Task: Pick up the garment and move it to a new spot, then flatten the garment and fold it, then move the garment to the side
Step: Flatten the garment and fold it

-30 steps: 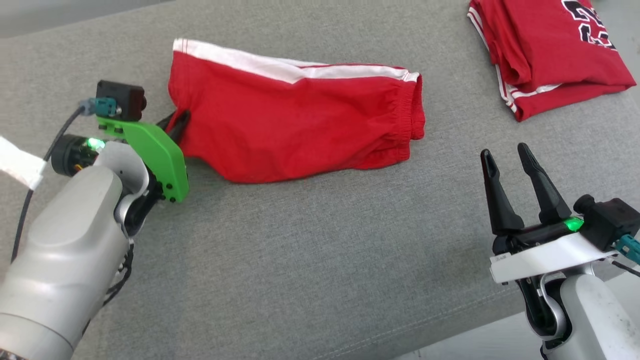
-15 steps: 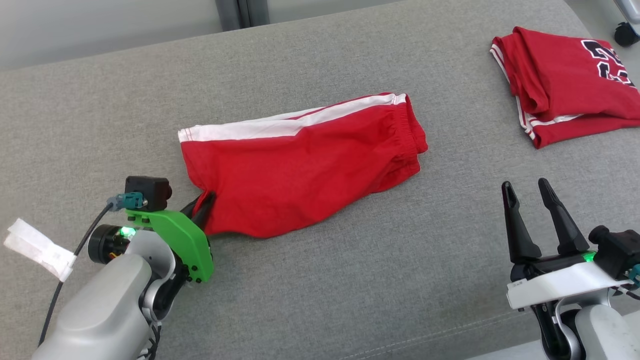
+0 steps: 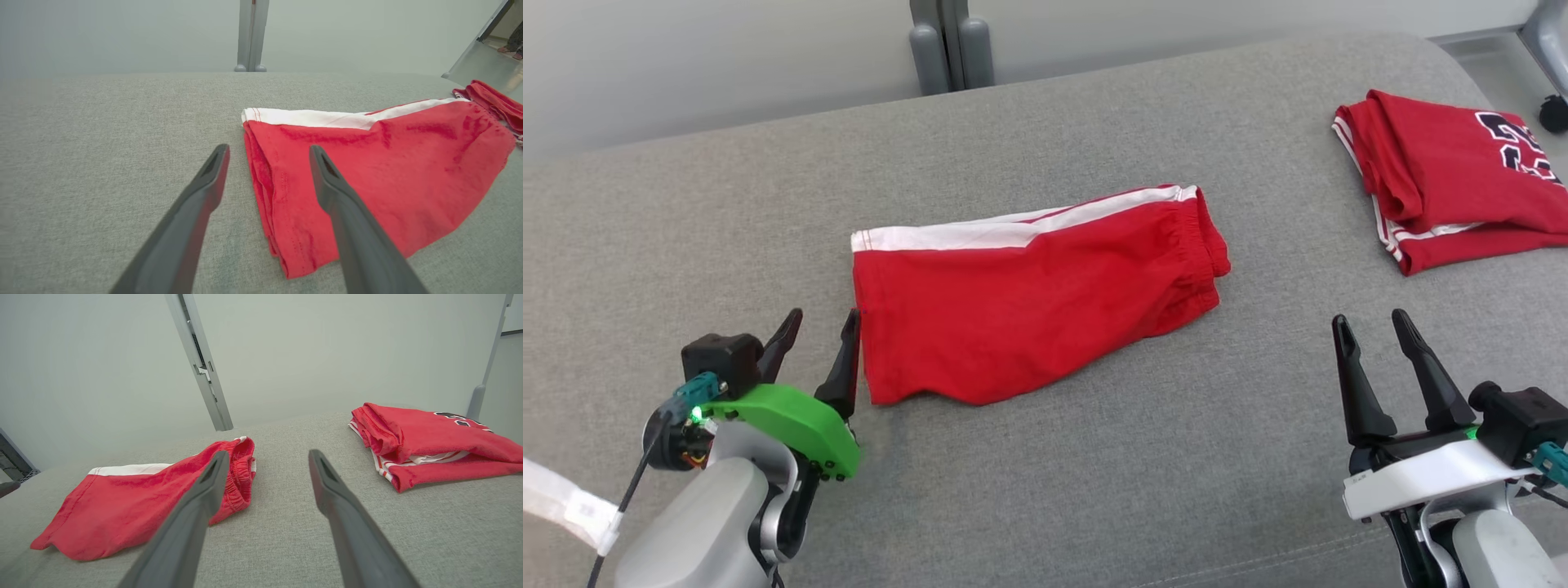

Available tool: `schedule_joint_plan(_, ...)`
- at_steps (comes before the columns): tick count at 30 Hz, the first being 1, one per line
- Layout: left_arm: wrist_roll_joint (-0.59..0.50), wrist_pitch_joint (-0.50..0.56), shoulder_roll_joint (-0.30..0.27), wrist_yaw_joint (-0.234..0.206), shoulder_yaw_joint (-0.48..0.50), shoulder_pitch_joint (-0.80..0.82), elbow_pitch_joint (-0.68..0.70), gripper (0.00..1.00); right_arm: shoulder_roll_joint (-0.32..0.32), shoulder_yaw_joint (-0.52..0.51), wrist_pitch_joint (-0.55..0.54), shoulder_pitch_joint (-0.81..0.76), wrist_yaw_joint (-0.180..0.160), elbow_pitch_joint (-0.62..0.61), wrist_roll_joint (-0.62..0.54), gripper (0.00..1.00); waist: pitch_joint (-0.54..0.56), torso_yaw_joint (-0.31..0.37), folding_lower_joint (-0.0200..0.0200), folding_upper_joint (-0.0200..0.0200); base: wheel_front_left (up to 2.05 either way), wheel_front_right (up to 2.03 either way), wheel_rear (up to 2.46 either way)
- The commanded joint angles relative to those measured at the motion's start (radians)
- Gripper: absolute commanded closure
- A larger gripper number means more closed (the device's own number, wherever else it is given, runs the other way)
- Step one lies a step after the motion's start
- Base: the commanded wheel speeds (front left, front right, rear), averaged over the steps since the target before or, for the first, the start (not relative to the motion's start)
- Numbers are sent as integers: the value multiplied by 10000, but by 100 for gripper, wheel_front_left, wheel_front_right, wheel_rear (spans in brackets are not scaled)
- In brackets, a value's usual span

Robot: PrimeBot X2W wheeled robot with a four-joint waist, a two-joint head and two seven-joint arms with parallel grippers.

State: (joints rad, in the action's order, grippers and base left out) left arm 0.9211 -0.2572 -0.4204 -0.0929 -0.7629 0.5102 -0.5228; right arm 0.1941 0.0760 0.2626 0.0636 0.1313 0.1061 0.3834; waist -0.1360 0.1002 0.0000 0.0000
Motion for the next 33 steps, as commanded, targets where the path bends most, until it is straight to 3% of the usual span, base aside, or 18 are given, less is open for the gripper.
schedule_joint_plan(1,-130,-65,74,-58,243,-322,75,0,-11,-17,24,-189,-15,20,-85,0,303,-256,0,0,0,0,0)
schedule_joint_plan(9,-1708,-82,549,-134,2466,-1581,1394,0,-67,-67,0,-410,-15,72,-242,0,791,-679,0,0,0,0,0)
schedule_joint_plan(23,-4271,-76,1966,349,5765,-4029,3294,0,-199,-123,-107,-785,-15,30,-509,0,1456,-1064,0,0,0,0,0)
schedule_joint_plan(33,-5734,-77,2388,772,6926,-5231,4234,0,-281,-244,-150,-1037,-15,-55,-597,0,1609,-1179,0,0,0,0,0)
